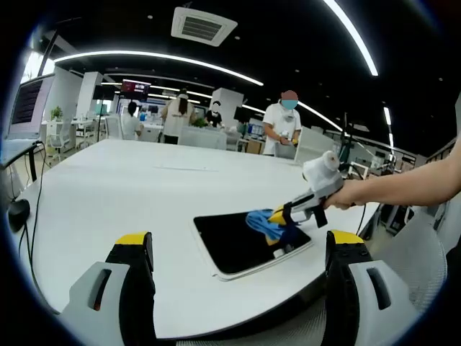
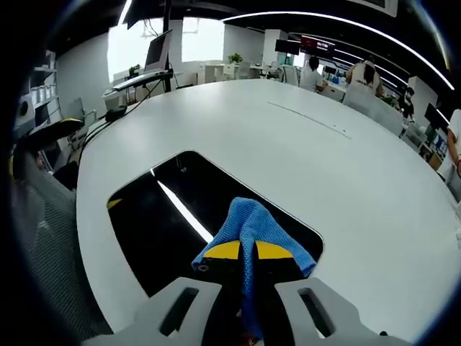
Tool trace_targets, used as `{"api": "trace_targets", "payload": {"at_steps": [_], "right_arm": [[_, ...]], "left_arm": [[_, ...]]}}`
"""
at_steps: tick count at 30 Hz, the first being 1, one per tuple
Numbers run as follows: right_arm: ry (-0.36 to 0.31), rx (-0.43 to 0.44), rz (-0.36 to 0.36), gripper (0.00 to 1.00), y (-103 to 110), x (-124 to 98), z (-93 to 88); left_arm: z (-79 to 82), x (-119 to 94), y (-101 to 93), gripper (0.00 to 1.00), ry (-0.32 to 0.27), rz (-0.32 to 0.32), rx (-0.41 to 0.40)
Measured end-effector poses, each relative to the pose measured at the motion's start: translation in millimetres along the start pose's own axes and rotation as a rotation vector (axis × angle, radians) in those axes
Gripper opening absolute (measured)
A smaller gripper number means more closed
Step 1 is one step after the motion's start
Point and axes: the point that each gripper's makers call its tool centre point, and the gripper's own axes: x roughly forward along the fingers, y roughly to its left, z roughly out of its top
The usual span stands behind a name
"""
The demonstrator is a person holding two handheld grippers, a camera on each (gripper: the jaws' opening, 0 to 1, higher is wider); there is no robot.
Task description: Wipe the mirror surface with the cleaning cloth until all visible marks leave the cleaned area.
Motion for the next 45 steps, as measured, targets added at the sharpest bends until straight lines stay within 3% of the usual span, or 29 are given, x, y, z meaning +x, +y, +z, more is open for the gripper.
{"api": "trace_targets", "payload": {"at_steps": [22, 30, 45], "right_arm": [[0.012, -0.001, 0.082, 0.0, 30, -25, -22.8], [0.024, 0.034, 0.147, 0.0, 45, -37, -33.2], [0.007, 0.031, 0.163, 0.0, 62, -47, -40.1]], "left_arm": [[-0.3, 1, 1.1, 0.98, 0.001, 0.001, 0.001], [0.0, 0, 1.3, 0.98, -0.002, 0.002, 0.001], [-0.8, 0, 1.4, 0.98, 0.005, 0.004, 0.002]]}}
